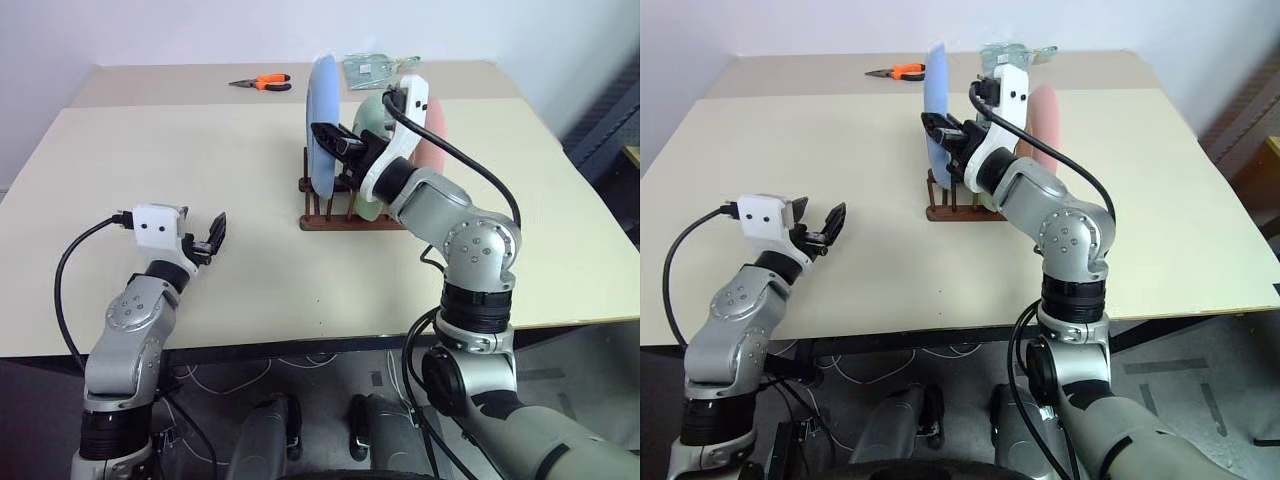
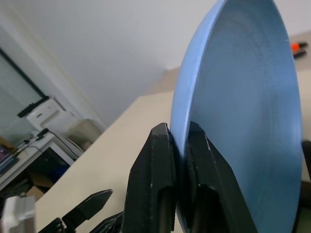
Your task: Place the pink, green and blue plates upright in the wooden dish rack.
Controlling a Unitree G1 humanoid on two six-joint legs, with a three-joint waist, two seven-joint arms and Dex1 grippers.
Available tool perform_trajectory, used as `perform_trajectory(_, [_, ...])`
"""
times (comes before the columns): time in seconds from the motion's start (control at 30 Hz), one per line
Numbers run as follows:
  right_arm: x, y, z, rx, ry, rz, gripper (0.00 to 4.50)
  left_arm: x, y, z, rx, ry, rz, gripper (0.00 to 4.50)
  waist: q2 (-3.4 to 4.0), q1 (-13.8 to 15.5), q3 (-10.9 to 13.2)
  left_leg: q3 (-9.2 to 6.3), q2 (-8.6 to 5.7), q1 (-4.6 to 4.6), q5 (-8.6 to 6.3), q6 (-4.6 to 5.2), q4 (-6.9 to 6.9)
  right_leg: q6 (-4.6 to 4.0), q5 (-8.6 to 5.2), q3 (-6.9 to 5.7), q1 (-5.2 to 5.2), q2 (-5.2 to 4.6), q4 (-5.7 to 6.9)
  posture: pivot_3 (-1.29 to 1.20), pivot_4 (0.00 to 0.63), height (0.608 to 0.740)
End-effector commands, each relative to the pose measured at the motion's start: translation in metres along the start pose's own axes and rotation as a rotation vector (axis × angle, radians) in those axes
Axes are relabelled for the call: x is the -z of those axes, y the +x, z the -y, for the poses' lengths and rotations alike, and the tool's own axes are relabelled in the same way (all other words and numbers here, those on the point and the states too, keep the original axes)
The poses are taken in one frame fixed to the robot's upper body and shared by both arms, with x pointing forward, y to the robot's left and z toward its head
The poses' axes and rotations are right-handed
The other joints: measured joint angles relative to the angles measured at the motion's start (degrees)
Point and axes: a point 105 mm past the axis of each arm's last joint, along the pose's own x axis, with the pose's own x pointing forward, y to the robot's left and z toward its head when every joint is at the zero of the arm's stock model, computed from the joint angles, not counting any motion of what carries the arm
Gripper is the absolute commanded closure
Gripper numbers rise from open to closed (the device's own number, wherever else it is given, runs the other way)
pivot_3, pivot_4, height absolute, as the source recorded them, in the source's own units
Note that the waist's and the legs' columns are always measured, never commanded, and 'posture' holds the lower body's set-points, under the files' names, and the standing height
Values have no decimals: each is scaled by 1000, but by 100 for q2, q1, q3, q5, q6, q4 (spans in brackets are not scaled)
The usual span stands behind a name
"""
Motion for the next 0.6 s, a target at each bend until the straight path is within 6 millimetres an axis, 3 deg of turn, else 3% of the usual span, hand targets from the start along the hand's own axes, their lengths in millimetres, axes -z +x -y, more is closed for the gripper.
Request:
perform_trajectory(0.03, [-19, 5, -9, -19, -70, 55, 2950, -12, -1, 5, 12, 24, 53, 1098, 0, -1, 0, 0, 0, 0, 0, 0, 0, 0, 0, 0, 0, 0, 0, 0, 150, 740])
perform_trajectory(0.13, [-19, 6, -11, -19, -331, 39, 1393, -13, -1, 6, 10, 21, 55, 1098, 0, 11, 0, 0, 0, -1, -1, 2, 0, 1, 0, 0, 0, 0, -1, 0, 150, 740])
perform_trajectory(0.2, [-13, 4, -17, -51, -660, 19, 443, -12, -2, 8, 10, 19, 55, 1098, 0, 15, 0, 1, -2, -3, -3, 6, 4, 2, -1, 0, 0, -2, -2, 0, 150, 740])
perform_trajectory(0.3, [-11, -7, -27, -152, -1018, 39, 443, -11, -2, 11, 15, 14, 53, 1098, -1, 10, 0, 1, -4, -5, -7, 12, 8, 5, -3, 0, 0, -4, -4, 0, 150, 740])
perform_trajectory(0.43, [-22, -32, -28, -209, -1274, 88, 443, -9, -1, 11, 14, 13, 46, 1098, -2, 35, 0, 1, -2, -5, -6, 11, 10, 6, -3, -1, 1, -4, -4, 0, 150, 740])
perform_trajectory(0.53, [-33, -58, -18, -213, -1276, 69, 443, -5, 0, 9, 16, 28, 30, 1098, -5, 57, 0, -3, -2, -6, -7, 12, 14, 7, -3, -6, 8, -8, -10, 0, 150, 740])
perform_trajectory(0.6, [-46, -81, -10, -206, -1137, 71, 443, -1, -1, 8, 24, 47, 15, 1098, -7, 77, 0, -5, -2, -6, -8, 13, 15, 7, -2, -8, 11, -10, -13, 0, 150, 740])
